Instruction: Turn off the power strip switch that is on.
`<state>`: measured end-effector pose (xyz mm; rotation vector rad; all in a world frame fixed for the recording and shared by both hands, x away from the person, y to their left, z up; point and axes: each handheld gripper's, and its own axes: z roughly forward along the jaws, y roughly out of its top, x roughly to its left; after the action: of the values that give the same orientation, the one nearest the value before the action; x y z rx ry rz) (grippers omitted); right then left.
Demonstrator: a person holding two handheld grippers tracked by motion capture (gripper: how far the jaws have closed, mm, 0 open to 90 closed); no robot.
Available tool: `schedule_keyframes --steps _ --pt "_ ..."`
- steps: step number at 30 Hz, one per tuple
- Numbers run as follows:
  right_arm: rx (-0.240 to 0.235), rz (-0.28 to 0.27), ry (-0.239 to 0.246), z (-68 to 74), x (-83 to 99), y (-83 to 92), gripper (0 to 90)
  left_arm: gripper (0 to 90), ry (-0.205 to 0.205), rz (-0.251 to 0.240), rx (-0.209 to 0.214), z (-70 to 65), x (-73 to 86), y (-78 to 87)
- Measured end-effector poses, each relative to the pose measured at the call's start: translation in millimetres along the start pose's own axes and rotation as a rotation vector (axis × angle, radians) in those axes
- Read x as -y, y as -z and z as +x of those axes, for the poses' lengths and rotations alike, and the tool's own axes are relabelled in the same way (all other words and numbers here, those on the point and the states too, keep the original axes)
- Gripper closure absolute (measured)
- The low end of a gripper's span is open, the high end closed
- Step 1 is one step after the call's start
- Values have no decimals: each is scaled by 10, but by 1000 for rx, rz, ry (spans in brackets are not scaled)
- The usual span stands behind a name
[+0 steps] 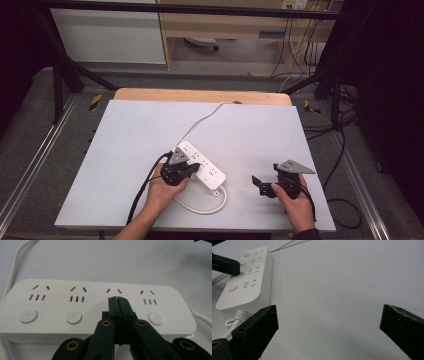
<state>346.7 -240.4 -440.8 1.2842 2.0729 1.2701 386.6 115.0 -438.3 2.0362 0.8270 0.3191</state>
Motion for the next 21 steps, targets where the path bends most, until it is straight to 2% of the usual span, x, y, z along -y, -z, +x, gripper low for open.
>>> schedule_keyframes --steps 12,18,21 --pt "3 5 2 9 2 -8 25 900 6 -9 3 4 14 -3" --pt "4 6 2 8 3 -8 25 900 -16 -6 -5 -11 15 0" --pt "5 7 3 9 4 -11 25 900 -10 -6 -2 -6 14 0"
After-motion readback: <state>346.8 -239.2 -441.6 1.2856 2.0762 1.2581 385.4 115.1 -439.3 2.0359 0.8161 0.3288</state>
